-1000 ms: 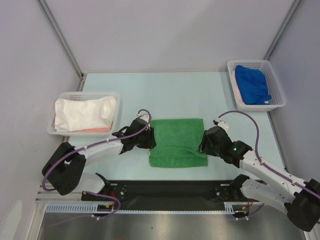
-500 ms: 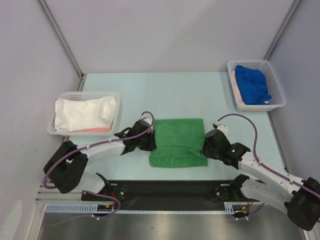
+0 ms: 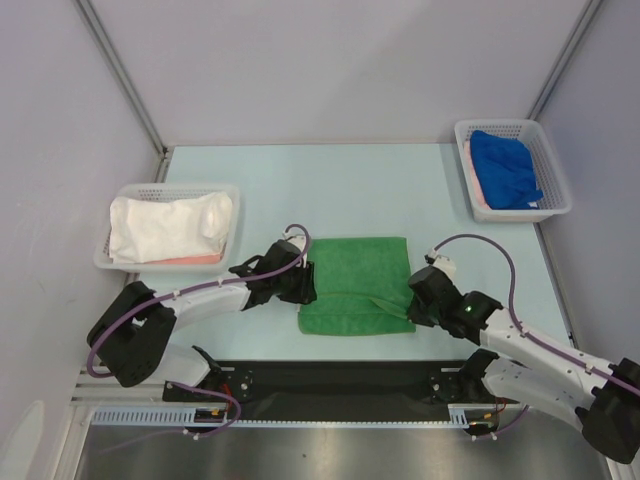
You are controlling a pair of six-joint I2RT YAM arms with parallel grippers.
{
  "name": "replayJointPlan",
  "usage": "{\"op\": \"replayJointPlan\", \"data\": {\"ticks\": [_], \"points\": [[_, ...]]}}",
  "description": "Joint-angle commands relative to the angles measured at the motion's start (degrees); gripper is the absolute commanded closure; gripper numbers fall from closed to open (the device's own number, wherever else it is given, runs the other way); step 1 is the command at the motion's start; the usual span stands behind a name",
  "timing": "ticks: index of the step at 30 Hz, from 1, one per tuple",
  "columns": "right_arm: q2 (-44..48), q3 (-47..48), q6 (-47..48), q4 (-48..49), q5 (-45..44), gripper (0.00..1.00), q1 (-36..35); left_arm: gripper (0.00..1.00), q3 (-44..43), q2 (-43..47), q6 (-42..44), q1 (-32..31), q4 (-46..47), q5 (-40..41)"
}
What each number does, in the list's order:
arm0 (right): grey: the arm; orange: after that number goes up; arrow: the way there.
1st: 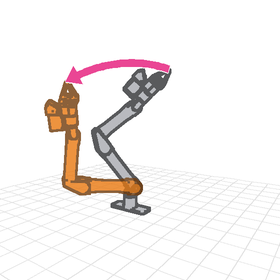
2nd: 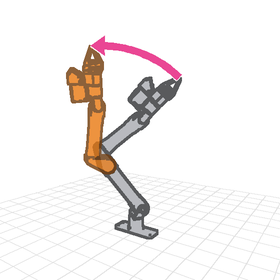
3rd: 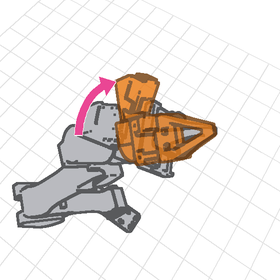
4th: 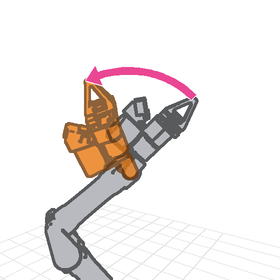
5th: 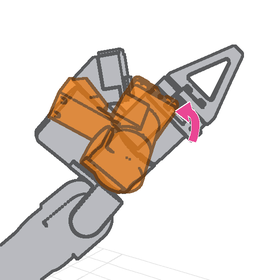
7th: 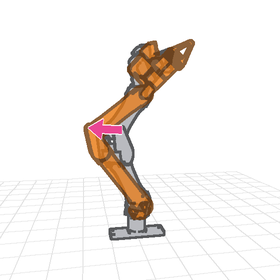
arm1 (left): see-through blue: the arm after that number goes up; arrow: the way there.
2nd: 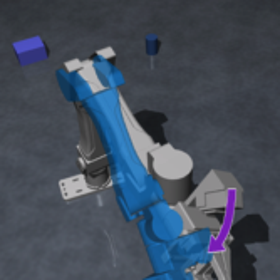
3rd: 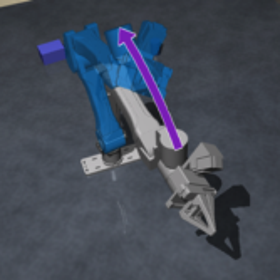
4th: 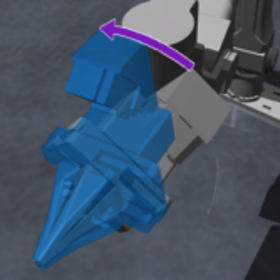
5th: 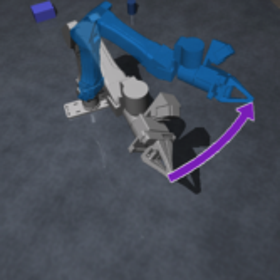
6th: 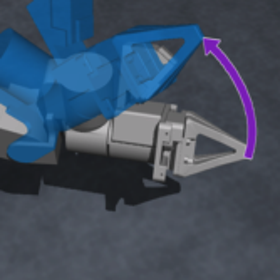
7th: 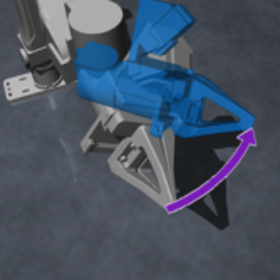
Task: Fold and stack the towels
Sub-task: Fold the towel
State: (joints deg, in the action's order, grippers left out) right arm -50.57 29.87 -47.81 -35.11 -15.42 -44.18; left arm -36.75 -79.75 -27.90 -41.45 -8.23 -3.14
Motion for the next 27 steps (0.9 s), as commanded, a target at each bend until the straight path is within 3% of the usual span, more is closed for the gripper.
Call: {"op": "replayJointPlan", "data": {"ticks": [1,8,11,14,19,22,27], "points": [[2.66,-0.77,-2.54,-3.2,-1.19,0.94,-0.99,0.52,0.19,1.69,0.65,-0.65,0.67,0.85],[7.93,-2.36,-6.85,-6.46,0.48,0.95,-1.43,0.49,-1.39,1.09,0.65,-0.65,0.32,0.94],[8.12,-0.61,-6.95,-7.25,-1.27,0.87,-1.61,0.5,-2.45,-0.41,0.74,-0.82,0.14,0.41],[6.28,2.03,-5.72,-8.39,-4.25,0.69,-1.96,0.49,-2.18,-0.76,0.83,-1.09,-0.03,0.67],[2.58,5.46,-3.52,-6.55,-4.71,0.59,-2.05,0.5,-1.92,-1.11,1.36,-1.18,-0.39,0.85],[-0.14,5.64,-2.9,-4.88,-4.27,0.57,-2.22,0.53,-1.92,-1.55,1.53,-1.18,-0.3,0.68],[-2.17,4.94,-3.16,-3.21,-4.44,0.56,-2.93,0.67,-1.74,-0.94,1.71,-1.26,-0.38,-0.29]]}}
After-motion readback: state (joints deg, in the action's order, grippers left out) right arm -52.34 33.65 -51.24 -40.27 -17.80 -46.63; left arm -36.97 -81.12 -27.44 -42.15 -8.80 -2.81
